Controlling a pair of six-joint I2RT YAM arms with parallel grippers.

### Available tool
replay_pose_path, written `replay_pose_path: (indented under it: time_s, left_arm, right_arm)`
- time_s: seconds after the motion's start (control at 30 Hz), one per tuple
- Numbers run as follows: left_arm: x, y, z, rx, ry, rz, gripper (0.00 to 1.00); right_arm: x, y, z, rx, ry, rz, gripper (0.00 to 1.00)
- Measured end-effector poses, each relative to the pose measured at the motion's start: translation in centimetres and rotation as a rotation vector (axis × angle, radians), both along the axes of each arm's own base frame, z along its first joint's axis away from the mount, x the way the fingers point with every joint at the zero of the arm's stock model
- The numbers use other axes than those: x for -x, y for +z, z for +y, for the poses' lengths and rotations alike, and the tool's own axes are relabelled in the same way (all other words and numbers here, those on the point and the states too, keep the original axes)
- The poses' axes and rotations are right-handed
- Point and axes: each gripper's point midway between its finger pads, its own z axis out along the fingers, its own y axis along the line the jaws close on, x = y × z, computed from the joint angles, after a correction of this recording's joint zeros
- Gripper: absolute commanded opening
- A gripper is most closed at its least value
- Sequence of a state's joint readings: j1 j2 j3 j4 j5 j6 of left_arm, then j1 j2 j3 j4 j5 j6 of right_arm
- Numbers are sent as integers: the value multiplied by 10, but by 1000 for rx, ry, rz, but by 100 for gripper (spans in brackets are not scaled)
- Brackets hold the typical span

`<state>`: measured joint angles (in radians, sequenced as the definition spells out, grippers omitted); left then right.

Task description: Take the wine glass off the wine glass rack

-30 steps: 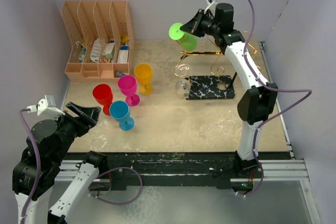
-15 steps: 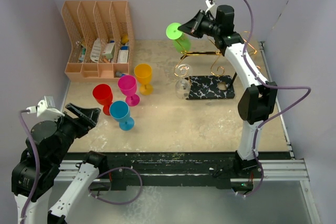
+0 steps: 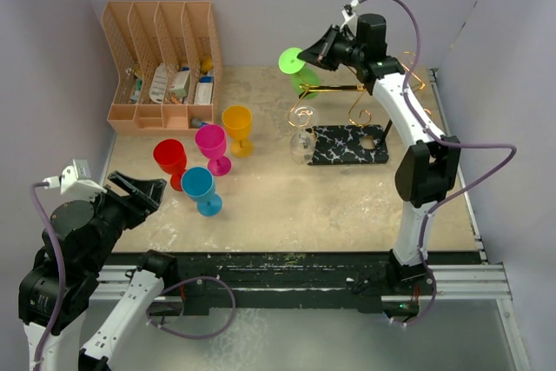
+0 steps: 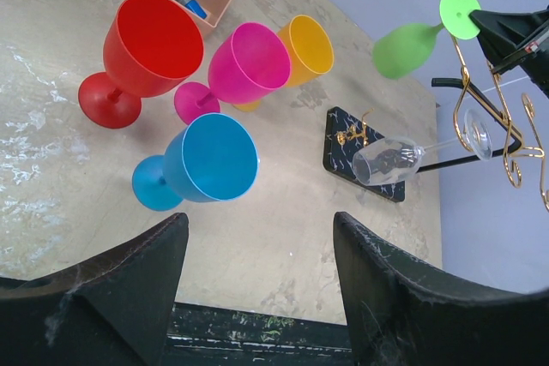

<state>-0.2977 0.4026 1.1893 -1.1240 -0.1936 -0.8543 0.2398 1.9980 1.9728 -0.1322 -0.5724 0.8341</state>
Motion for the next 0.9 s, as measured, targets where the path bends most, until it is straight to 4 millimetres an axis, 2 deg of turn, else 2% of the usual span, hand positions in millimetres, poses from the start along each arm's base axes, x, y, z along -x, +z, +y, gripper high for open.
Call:
replay_pose_path:
  time_s: [0.1,0.2,0.5,0.6,0.73,0.83,0.9]
  left_arm:
    - [0,0,0,0,0,0,72]
    - [0,0,0,0,0,0,72]
    - [0,1,-2,3,-8,-1,74]
    - [0,5,-3,6,-13,-6,76]
    - [-4,12,-8,16,-32,-18,80]
    - [-11,18,-15,29,-62,-25,81]
    - [-18,21,-23,42,-91,-25,82]
  right_arm:
    - [2,-9,-11,28,-44,23,0]
    - [8,-7,-23,52,-89,30,0]
    - [16,49,-56,125,-228,-143,0]
    - [12,56,-62,159,-254,-200,0]
    - [12,66,-57,221,-228,-306,0]
    - [26,77,-47,291,-195,-413,0]
    - [44,93,-33,358,-168,-519,0]
